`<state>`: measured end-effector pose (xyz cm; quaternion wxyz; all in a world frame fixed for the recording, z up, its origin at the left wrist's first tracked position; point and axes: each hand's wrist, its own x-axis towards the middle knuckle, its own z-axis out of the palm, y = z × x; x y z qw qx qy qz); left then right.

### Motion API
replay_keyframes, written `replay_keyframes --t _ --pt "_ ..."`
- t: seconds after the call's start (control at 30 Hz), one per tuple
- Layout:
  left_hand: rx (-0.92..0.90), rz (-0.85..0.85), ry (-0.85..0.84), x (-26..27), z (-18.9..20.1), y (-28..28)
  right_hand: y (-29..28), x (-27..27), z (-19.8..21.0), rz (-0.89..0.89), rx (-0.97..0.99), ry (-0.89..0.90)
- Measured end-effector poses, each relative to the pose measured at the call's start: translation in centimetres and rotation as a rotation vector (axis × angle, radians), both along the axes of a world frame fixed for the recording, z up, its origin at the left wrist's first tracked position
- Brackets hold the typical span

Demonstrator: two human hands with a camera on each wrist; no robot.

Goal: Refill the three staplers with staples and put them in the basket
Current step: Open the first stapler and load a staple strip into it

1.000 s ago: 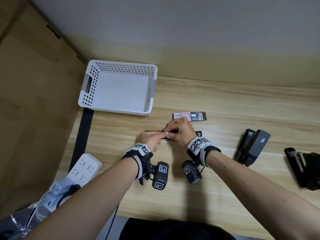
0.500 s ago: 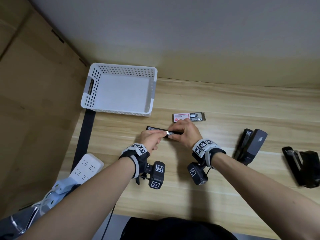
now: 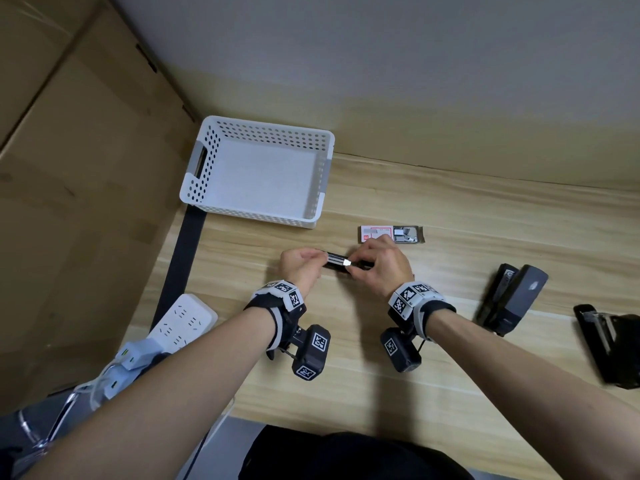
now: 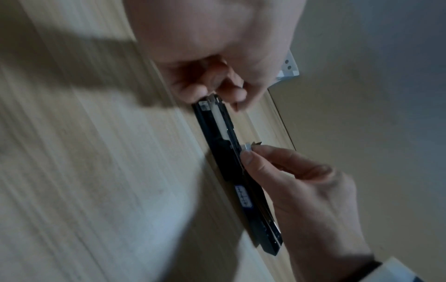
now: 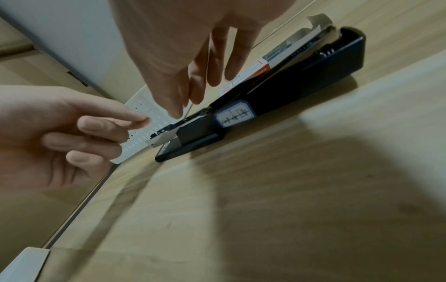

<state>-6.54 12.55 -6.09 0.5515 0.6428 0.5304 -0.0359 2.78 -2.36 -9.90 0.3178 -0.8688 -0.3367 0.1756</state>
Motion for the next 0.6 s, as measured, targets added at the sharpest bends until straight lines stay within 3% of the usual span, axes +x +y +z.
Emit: replay_keyframes --t 0.13,0.27,0.6 --pt "0.247 0.004 -0.034 0.1 -0.4 1.2 0.2 -0.1 0.0 0.002 -0.077 -0.039" --pt "0.202 -0.122 0.039 0.7 -1.2 1.8 0.4 -0.1 0.1 -0.022 -0.125 -0.038" --pt "0.205 -0.172 0.103 1.4 -1.7 2.0 0.2 0.4 0.5 0.019 -0.247 -0.017"
